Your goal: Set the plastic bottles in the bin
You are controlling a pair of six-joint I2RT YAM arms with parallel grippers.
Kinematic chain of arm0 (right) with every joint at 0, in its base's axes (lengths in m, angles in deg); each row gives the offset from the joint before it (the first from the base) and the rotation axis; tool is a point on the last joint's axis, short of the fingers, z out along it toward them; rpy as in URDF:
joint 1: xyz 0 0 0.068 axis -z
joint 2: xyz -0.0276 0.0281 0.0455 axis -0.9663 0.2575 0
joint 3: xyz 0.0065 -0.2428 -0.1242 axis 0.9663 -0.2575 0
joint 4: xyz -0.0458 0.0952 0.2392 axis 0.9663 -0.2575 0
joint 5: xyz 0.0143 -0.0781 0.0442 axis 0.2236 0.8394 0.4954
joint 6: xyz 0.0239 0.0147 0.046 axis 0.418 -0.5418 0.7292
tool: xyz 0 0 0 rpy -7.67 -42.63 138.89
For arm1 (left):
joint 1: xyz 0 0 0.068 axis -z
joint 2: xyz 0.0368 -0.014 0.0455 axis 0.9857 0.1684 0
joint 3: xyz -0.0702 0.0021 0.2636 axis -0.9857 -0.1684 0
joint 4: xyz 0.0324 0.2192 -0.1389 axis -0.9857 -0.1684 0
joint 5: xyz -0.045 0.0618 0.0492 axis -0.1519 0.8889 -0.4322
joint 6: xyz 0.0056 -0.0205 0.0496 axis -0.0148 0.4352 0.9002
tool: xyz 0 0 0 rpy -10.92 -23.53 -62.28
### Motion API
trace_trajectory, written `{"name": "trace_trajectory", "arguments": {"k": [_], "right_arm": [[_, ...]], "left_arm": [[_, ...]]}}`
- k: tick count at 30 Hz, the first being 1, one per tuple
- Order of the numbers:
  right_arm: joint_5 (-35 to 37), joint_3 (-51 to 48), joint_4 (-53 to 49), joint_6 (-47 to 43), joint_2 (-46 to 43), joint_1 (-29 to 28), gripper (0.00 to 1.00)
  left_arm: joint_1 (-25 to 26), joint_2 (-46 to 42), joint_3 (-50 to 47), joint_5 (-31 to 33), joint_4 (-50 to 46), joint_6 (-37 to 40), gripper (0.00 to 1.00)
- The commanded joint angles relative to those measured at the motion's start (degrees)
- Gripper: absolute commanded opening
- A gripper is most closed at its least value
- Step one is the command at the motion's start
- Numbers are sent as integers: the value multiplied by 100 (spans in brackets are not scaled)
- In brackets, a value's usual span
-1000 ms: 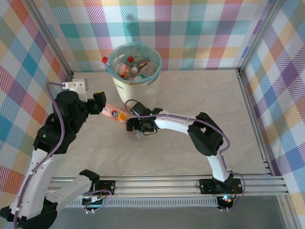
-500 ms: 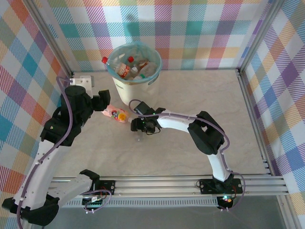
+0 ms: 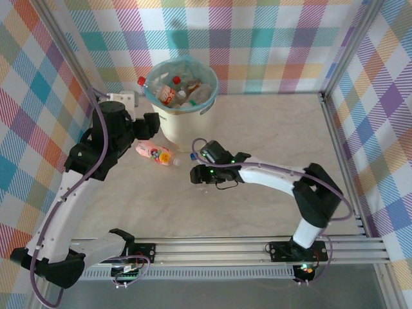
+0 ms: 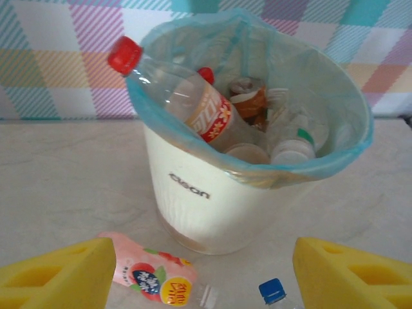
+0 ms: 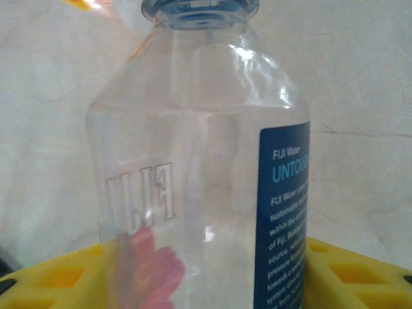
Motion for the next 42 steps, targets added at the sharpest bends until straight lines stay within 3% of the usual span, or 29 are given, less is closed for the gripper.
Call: {"name": "trace_trajectory", "arguments": {"k": [1,8,18,31,42], "right_arm": [[-490,-361,509,-642,-784,9,62],[-704,-700,840,-1560,-2205,11,58],[-548,-300,1394,-2287,-2594,11,58],[-572,-100,1911,-2269,-2390,11,58],[-599,2,1932,-2255,-2302,11,59]], "left_arm": [[-24,30,289,-772,147,-87,73],[-16,326,520,-2960,481,-445,74],[-2,918,714,-4339,740,-1183,74],[71,1043,545,-5006,452,-1074,69],[125,985,657,-4958,433,-960,35]]}}
